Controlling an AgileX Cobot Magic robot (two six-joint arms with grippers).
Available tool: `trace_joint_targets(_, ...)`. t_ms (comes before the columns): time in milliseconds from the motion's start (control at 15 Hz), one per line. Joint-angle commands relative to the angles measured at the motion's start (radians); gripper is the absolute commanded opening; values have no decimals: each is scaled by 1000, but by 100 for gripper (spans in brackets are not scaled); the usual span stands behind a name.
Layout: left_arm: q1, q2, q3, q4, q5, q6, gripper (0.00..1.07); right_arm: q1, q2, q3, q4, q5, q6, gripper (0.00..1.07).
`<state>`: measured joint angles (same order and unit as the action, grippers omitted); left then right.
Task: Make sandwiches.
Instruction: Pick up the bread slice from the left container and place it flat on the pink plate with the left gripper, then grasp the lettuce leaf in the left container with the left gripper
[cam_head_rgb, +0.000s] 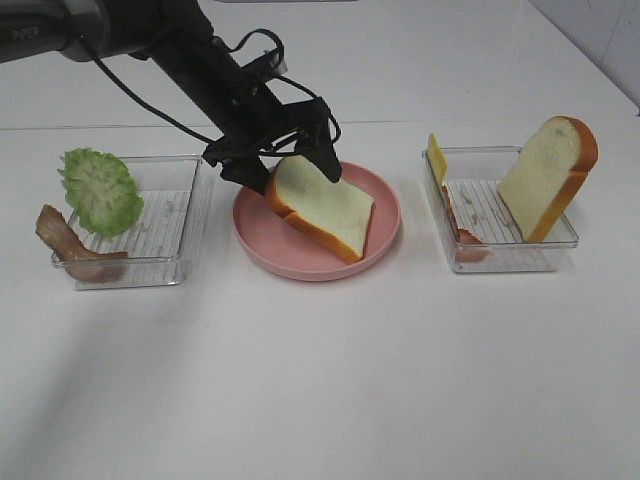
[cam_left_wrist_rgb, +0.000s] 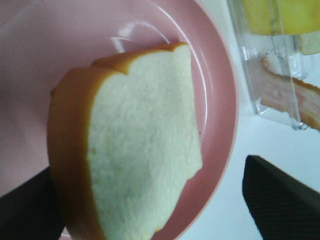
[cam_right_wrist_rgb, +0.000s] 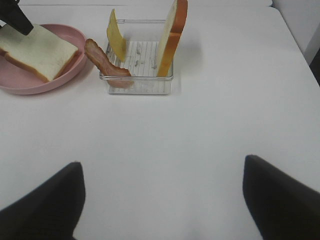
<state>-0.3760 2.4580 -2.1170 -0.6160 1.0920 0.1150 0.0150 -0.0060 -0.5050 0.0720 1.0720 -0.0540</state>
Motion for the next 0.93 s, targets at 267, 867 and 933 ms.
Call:
trace_joint_targets(267, -21, -18, -174, 212, 124, -104, 85, -5, -14, 1, -1, -12, -8, 81)
trace_joint_targets(867, -7, -126, -304, 553, 197, -268, 79, -5, -14, 1, -1, -12, -8, 81)
trace_joint_targets(933, 13, -146, -303, 550, 197, -284, 79, -5, -14, 1, -1, -12, -8, 81)
